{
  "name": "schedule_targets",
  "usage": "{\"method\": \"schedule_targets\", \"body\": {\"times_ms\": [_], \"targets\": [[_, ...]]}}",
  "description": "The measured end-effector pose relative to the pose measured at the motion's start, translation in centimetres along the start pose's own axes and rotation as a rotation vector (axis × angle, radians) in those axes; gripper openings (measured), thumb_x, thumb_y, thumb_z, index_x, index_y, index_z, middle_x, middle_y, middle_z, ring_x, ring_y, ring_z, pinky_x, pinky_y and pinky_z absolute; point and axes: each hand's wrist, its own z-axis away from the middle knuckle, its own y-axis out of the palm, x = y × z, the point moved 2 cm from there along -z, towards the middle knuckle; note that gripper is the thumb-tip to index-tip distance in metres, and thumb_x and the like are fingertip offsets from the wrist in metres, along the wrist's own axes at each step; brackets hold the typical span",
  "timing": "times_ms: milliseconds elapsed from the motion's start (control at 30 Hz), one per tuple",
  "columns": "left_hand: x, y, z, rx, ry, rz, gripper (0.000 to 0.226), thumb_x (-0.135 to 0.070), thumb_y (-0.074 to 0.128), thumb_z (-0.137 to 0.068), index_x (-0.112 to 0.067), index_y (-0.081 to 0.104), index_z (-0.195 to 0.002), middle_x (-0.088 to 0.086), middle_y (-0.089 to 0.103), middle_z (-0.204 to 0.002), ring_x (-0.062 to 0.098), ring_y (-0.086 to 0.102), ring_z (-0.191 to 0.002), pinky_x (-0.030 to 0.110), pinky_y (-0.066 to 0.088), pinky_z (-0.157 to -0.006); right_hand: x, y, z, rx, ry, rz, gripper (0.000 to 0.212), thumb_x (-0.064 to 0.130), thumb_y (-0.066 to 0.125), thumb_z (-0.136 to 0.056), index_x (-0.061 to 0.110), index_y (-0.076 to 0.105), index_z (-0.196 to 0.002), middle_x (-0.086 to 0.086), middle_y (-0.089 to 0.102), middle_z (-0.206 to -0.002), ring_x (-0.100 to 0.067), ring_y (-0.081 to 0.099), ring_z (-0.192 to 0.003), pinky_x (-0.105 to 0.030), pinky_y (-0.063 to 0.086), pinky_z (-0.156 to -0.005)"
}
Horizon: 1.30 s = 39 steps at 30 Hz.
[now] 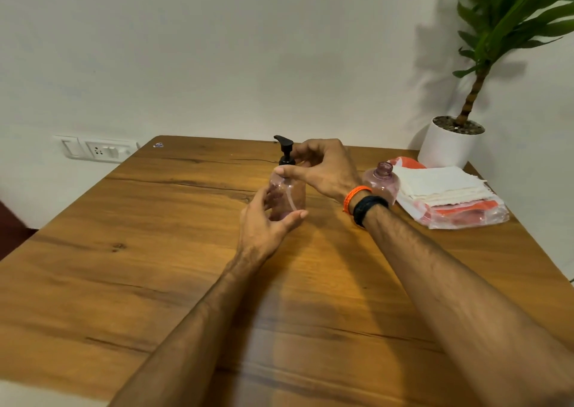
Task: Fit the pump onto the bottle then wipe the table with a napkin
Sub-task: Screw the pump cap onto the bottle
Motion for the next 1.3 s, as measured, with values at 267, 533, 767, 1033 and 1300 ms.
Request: {"method": "schedule_targets", "body": {"times_ms": [267,533,767,1033,1300], "targets": [[1.2,-1.2,0.1,0.018,0.026,0.003,0.085,-0.042,0.089,-0.060,-0.027,0.050,-0.134,0.000,0.063,-0.130,0.014,0.063,-0.115,0.042,0.056,-0.093,-0.7,0.6,-0.2,0.011,-0.015,-0.085,0.031,0.033,0.088,-0.064,0.027,0.070,-0.088,0.014,0.069,-0.083,0.001,0.065,-0.076,-0.017,0.057,-0.070],[1.6,-0.9,-0.1,0.003,0.034,-0.031,0.087,-0.040,0.087,-0.064,-0.030,0.045,-0.140,0.002,0.061,-0.132,0.016,0.062,-0.115,0.043,0.055,-0.094,-0.8,0.5,-0.4,0.087,-0.076,-0.112,0.030,0.024,0.083,-0.072,0.016,0.075,-0.099,0.008,0.074,-0.091,0.005,0.064,-0.077,-0.012,0.049,-0.069],[1.7,-0.9,-0.2,0.005,0.074,-0.045,0.084,-0.040,0.085,-0.066,-0.032,0.045,-0.140,0.000,0.061,-0.131,0.010,0.062,-0.111,0.034,0.056,-0.093,-1.4,0.3,-0.2,0.180,-0.100,-0.189,0.031,0.014,0.073,-0.084,0.009,0.070,-0.114,-0.004,0.073,-0.108,-0.020,0.067,-0.103,-0.036,0.055,-0.093],[2.0,-1.1,-0.1,0.007,0.064,-0.057,0.083,-0.044,0.085,-0.065,-0.032,0.046,-0.137,0.001,0.060,-0.132,0.012,0.061,-0.113,0.038,0.055,-0.094,-2.0,1.6,0.0,0.043,-0.075,-0.265,0.043,0.033,0.085,-0.066,0.012,0.070,-0.100,0.003,0.068,-0.086,-0.006,0.058,-0.072,-0.022,0.055,-0.072],[1.9,-1.0,-0.2,-0.006,0.042,-0.075,0.088,-0.048,0.084,-0.063,-0.033,0.044,-0.139,0.002,0.057,-0.136,0.013,0.059,-0.114,0.044,0.053,-0.097,-2.1,0.9,-0.3,0.169,-0.086,-0.332,0.038,0.009,0.073,-0.081,0.001,0.066,-0.118,-0.010,0.071,-0.112,-0.012,0.068,-0.099,-0.017,0.055,-0.075]]}}
